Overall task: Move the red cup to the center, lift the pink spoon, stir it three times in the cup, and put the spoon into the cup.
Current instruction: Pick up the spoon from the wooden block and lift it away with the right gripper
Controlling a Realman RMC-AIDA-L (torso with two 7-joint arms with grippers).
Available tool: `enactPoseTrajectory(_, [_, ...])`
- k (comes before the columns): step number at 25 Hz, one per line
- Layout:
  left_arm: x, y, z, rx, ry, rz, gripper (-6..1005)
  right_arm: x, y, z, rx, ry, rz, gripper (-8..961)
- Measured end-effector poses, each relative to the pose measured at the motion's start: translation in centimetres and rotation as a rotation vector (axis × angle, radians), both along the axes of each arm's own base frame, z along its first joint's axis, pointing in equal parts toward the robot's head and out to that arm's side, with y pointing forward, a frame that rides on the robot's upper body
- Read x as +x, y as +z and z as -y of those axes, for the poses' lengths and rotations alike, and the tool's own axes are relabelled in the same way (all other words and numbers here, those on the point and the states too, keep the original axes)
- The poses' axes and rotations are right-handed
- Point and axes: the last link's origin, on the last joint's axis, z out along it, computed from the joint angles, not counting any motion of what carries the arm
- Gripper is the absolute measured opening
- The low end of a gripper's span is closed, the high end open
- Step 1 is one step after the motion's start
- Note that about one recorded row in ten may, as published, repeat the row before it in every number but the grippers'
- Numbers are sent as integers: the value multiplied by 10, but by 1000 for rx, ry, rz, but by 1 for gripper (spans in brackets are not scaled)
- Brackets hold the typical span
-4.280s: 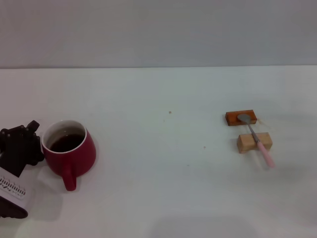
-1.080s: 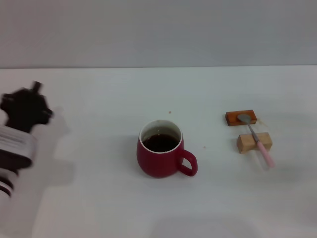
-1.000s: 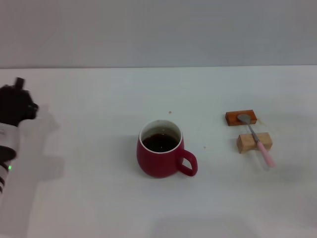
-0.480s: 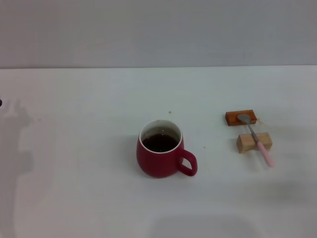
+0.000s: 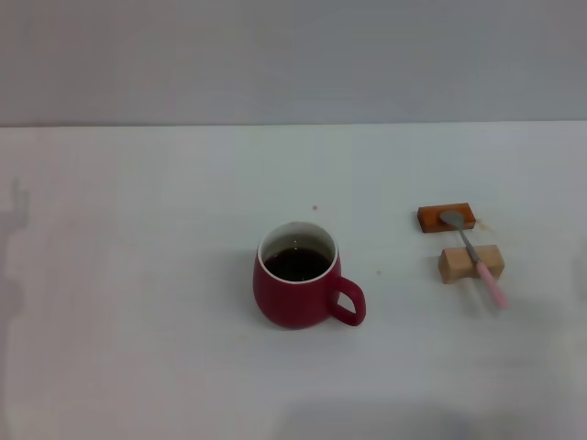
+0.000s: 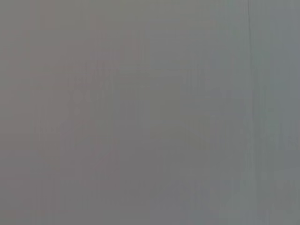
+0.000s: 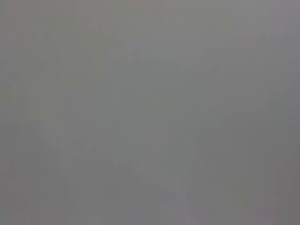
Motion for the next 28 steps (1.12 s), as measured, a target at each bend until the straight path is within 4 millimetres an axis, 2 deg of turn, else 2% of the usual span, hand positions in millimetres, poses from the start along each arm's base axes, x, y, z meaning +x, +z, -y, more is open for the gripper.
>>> enactPoseTrajectory(1, [0,2,-2,0,-2,-10,568,-11,-13,12,-36,4,14,657])
enactPoseTrajectory(2, [0,2,-2,0,-2,-10,607,-11,-13,12,-36,4,14,657])
enactPoseTrajectory(5, [0,5,-6,-4,0,-29,725,-26,-32,23,-110,28,10,657])
enactPoseTrajectory(6, [0,6,-9,-4,3,-39,764,-34,-47,31,-175,36,-20,657])
enactPoseTrajectory(8, [0,6,-10,-1,6,-40,789,-34,-51,33,-192,30,-30,657])
enactPoseTrajectory(11, [2,5,-12,2,5,-36,826,-35,-69,45,-262,9,-63,657])
enactPoseTrajectory(13, [3,5,-13,1,3,-37,851,-35,-71,48,-273,9,-65,656])
enactPoseTrajectory(21, [4,5,-14,3,2,-47,851,-30,-89,80,-363,-20,-63,656])
enactPoseTrajectory(28, [5,7,-14,11,-5,-51,850,-16,-90,88,-368,-67,-43,656])
